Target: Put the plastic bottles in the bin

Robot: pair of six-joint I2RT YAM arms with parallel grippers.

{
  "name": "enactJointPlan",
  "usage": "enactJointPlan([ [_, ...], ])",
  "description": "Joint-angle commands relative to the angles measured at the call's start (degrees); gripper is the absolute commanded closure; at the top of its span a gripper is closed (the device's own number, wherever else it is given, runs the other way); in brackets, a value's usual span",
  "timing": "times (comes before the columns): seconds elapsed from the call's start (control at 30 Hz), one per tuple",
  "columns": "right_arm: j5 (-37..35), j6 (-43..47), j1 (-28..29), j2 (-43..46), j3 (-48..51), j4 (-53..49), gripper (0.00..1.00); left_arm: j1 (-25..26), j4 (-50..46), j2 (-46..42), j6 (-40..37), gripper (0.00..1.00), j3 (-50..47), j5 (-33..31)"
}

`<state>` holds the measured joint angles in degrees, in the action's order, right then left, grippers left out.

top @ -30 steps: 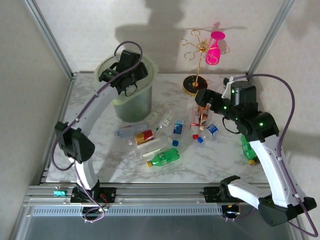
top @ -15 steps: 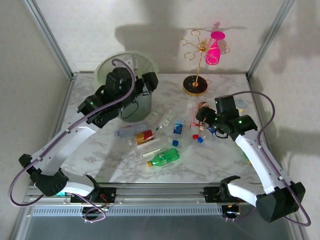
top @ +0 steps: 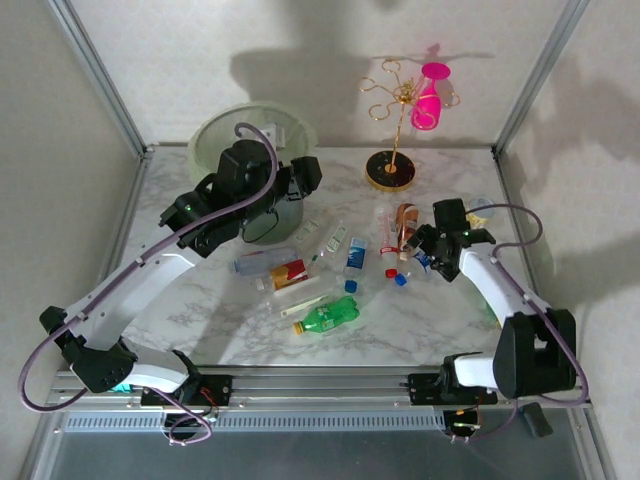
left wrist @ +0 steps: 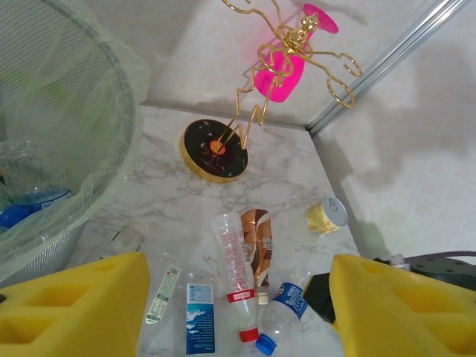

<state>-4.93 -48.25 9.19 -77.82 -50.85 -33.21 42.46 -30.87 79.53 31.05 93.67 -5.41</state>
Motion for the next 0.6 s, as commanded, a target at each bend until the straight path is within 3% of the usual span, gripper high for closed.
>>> enactJointPlan([
  [0.0,-0.29,0.78,-1.24,-4.09,1.47,4.15,0.08,0.37,-0.72,-0.69,-0.79,0.35,2.03,1.45],
  [0.23,6.46,2.8,-4.99,-6.83,4.53,12.69,0.13,0.35,-1.17,0.45,-1.23,0.36,2.7,2.3],
  [0.4,6.52,3.64,-5.76,-9.29,4.18,13.05,0.19,0.35,-0.76,0.94,-1.08,0.35,2.44,2.5],
  [0.57,5.61,3.33,-6.45,-9.29,4.8,12.97,0.31,0.37,-0.33,1.85,-0.86,0.36,2.81,2.84],
])
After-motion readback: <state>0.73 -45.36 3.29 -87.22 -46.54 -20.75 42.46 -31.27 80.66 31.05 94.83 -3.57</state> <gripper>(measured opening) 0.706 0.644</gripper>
